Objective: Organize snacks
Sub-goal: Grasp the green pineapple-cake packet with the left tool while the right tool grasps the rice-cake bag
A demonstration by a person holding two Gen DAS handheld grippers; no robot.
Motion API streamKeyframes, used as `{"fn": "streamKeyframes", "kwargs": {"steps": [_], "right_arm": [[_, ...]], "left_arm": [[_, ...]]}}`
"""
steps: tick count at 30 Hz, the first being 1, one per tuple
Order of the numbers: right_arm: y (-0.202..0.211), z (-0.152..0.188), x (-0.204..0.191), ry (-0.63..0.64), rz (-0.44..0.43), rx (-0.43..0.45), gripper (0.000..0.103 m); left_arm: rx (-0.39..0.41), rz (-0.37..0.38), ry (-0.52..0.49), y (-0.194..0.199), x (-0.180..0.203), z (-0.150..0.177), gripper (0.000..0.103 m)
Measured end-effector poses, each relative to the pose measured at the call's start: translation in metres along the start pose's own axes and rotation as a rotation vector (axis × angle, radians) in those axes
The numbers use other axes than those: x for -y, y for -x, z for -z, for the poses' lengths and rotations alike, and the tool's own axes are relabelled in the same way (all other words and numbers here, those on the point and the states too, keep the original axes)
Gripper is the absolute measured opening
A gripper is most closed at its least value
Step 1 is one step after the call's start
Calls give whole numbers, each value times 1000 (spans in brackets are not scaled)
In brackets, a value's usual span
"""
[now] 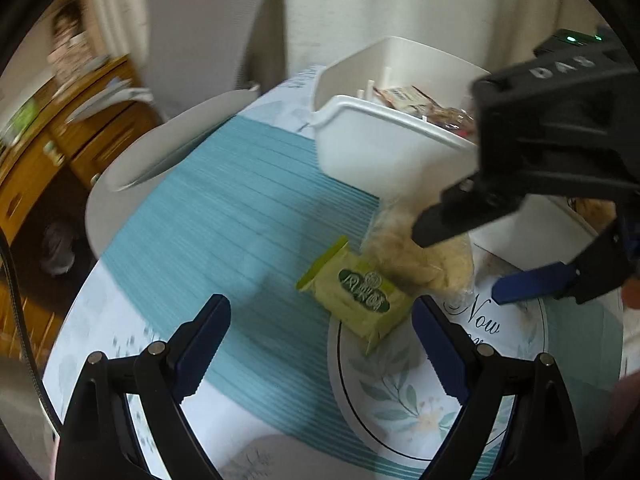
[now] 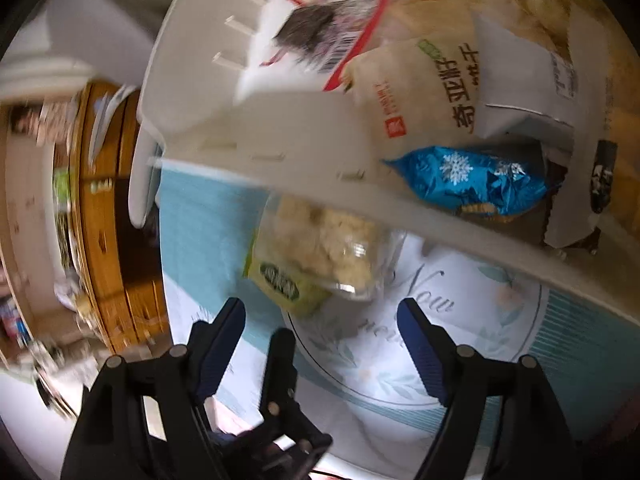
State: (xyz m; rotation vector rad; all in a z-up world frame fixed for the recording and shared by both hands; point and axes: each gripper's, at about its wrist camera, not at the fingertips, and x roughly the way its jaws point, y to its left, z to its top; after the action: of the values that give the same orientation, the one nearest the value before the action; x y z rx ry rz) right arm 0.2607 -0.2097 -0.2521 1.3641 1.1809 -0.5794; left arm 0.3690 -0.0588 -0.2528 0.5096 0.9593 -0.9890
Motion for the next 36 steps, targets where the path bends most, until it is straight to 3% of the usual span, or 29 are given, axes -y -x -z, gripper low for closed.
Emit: {"fn": "streamKeyframes", "kwargs": {"steps": [13, 15, 19, 27, 36], "right_arm": [[-24, -14, -7, -3, 55, 40, 79], [-26, -14, -12, 14, 76, 50, 79], [-31, -16, -21, 42, 109, 55, 82], [-37, -21, -28, 60, 148, 38, 84], [-46, -22, -40, 118, 207, 43, 92]], "left_arm": [[-37, 145, -176, -30, 14, -10, 91], [-47, 146, -187, -35, 17, -8, 91], [-63, 137, -208, -48, 20, -8, 79], [12, 132, -201, -49, 19, -7, 63], [47, 86, -135, -39, 11, 12, 56]]}}
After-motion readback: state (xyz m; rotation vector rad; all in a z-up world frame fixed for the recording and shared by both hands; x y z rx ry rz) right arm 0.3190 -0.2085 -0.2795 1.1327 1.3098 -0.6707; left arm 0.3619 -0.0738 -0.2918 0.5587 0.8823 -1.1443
